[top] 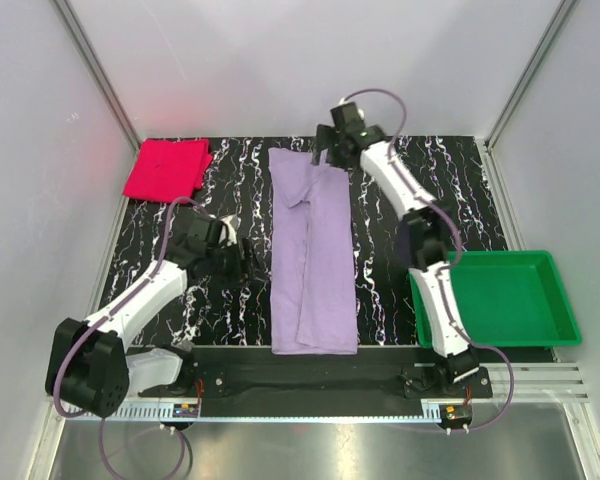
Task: Fold and stack the t-shirts
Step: Fold the tshirt
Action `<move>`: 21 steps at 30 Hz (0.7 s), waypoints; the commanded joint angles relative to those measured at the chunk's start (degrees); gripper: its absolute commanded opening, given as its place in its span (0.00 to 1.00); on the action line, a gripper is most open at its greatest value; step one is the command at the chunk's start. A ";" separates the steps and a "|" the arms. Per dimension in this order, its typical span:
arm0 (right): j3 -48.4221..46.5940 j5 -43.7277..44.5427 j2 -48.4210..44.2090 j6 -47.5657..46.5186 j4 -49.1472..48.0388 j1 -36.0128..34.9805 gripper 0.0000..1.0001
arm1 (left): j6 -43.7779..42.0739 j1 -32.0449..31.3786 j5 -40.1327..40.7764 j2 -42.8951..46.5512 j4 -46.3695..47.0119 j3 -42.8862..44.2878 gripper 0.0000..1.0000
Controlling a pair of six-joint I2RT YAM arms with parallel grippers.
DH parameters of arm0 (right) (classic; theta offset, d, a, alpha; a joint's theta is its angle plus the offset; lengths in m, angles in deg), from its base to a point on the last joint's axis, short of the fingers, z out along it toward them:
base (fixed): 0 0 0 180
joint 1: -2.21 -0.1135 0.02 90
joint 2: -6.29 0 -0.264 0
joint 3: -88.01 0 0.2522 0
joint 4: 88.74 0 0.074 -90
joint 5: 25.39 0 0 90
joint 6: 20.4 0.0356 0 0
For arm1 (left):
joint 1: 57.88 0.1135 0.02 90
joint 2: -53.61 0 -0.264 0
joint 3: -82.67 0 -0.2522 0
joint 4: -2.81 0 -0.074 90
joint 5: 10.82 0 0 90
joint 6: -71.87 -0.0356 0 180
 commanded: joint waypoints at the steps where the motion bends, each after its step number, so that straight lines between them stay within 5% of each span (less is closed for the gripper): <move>1: 12.77 -4.41 -19.49 -0.87 12.85 -0.76 1.00 | 6.90 -3.55 1.33 2.11 -0.63 -1.50 0.69; 6: 49.38 -9.86 -45.38 2.02 8.56 -2.86 0.95 | 12.89 -10.76 5.00 5.80 -3.18 -4.05 0.66; 9: 63.38 -11.54 -57.43 4.66 8.29 -4.35 0.90 | 16.76 -15.05 8.69 7.03 -6.78 -4.32 0.64; 17: 87.50 -17.34 -76.62 19.24 4.27 -19.28 0.63 | 27.05 -26.39 13.71 4.23 -7.22 -5.11 0.60; 21: 97.00 -17.53 -78.58 26.10 0.91 -24.65 0.58 | 29.86 -29.66 16.53 2.90 -7.84 -5.37 0.58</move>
